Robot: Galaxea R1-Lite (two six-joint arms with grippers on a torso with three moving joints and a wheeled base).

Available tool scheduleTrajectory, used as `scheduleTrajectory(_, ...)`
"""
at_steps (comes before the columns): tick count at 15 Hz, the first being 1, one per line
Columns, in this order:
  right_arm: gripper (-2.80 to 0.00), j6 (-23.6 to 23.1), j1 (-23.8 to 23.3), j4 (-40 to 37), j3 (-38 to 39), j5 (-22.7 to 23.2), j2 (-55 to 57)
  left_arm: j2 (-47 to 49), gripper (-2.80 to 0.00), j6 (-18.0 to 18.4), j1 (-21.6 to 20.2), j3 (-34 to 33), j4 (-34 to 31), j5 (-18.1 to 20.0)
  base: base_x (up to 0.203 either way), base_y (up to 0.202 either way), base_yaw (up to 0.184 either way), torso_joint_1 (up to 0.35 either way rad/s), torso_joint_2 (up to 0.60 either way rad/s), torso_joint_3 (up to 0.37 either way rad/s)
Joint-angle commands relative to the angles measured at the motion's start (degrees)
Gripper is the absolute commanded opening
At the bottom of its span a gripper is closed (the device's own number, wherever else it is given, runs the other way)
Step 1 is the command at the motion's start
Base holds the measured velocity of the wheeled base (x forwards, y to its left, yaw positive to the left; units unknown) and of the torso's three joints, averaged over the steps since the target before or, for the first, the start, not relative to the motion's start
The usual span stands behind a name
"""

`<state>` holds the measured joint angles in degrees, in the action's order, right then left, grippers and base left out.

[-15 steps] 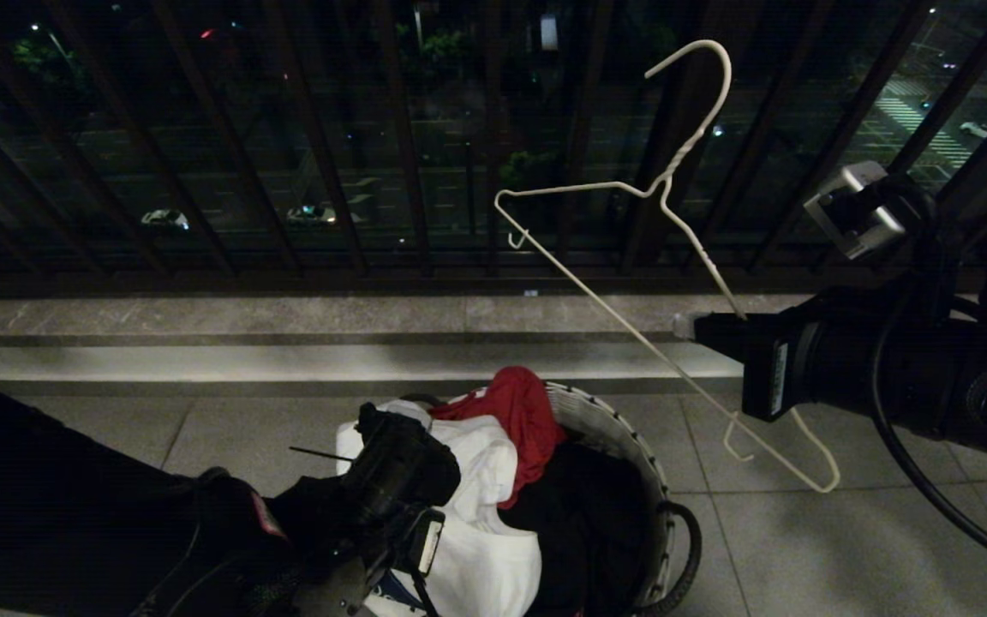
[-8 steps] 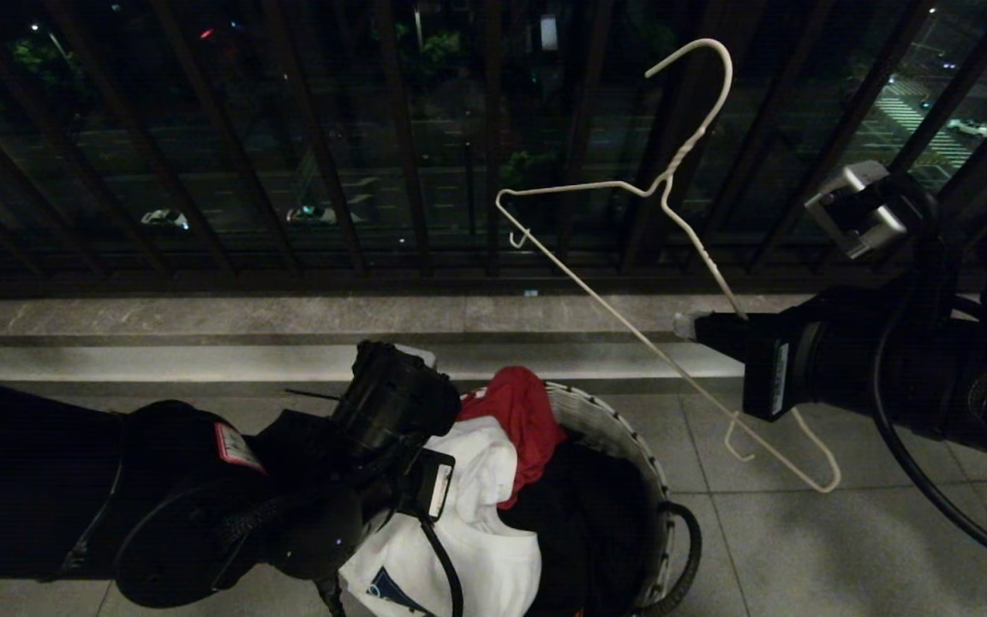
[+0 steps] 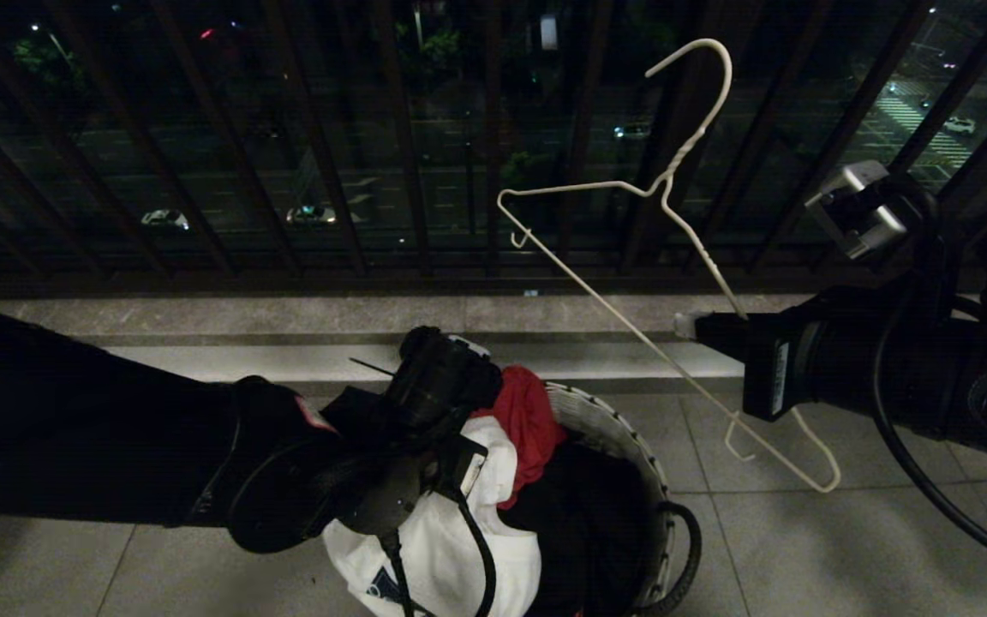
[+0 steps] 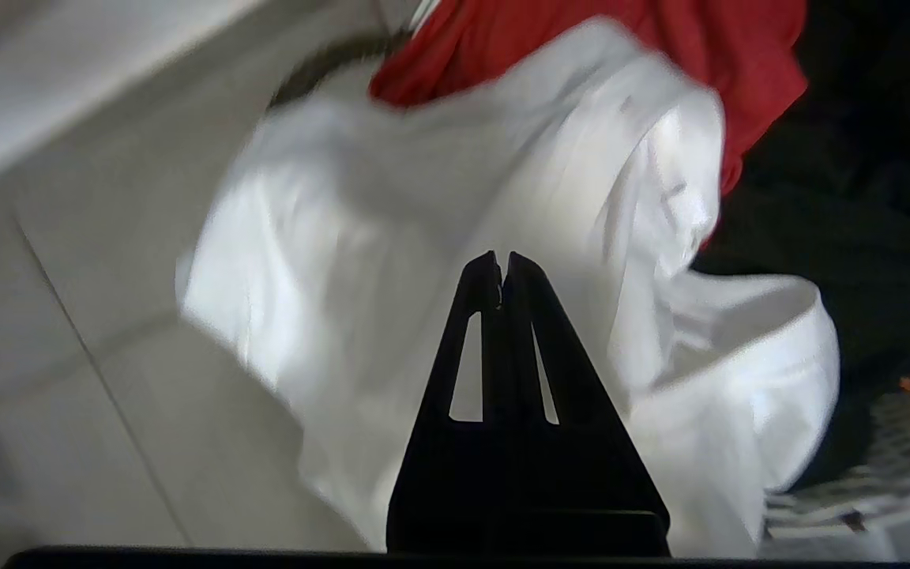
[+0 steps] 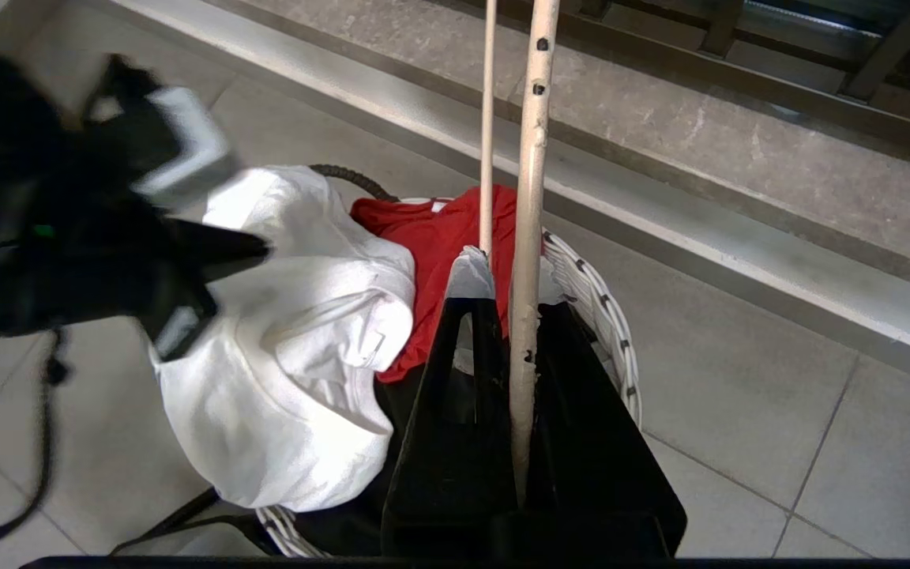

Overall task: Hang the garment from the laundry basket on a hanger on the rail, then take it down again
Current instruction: Pick up clothes from the basket

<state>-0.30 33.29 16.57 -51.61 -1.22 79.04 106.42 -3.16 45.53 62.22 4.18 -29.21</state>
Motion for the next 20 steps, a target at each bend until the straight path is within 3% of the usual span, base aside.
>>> scheduleTrajectory(1, -2.80, 0.04, 0.02, 0.13, -0.12, -0.01, 0.06, 3.23, -2.80, 1.54, 0.00, 2.57, 0.06, -0.11, 0.000, 0.000, 0.000, 0.000, 0.00, 0.000)
scheduleTrajectory(2, -2.80, 0.04, 0.02, 0.13, -0.15, -0.01, 0.06, 4.48, -2.80, 2.19, 0.00, 3.96, -0.12, 0.08, 0.000, 0.000, 0.000, 0.000, 0.00, 0.000)
scheduleTrajectory(3, -2.80, 0.04, 0.02, 0.13, -0.15, -0.09, 0.06, 5.29, 0.00, 2.91, 0.00, 4.74, -1.55, 0.94, 0.000, 0.000, 0.000, 0.000, 0.00, 0.000)
scheduleTrajectory(5, -2.80, 0.04, 0.02, 0.13, -0.15, -0.09, 0.06, 6.11, 0.00, 3.41, 0.00, 5.87, -3.20, 2.56, 0.000, 0.000, 0.000, 0.000, 0.00, 0.000)
scheduleTrajectory(10, -2.80, -0.05, 0.02, 0.13, -0.15, -0.09, 0.06, 11.53, 0.00, 6.14, -0.44, 10.25, -2.72, 2.36, 0.000, 0.000, 0.000, 0.000, 0.00, 0.000)
scheduleTrajectory(12, -2.80, -0.05, 0.02, 0.13, -0.15, -0.09, 0.06, 13.16, 0.00, 9.34, -1.86, 11.04, -2.61, 2.18, 0.000, 0.000, 0.000, 0.000, 0.00, 0.000)
scheduleTrajectory(16, -2.80, -0.13, 0.07, 0.13, 0.11, -0.08, 0.15, 15.51, 0.00, 9.84, -3.41, 12.94, -2.60, 2.05, 0.000, 0.000, 0.000, 0.000, 0.00, 0.000)
scheduleTrajectory(20, -2.80, -0.13, 0.02, 0.20, 0.02, -0.01, 0.06, 17.94, 0.00, 10.67, -5.45, 19.08, -2.60, 0.65, 0.000, 0.000, 0.000, 0.000, 0.00, 0.000)
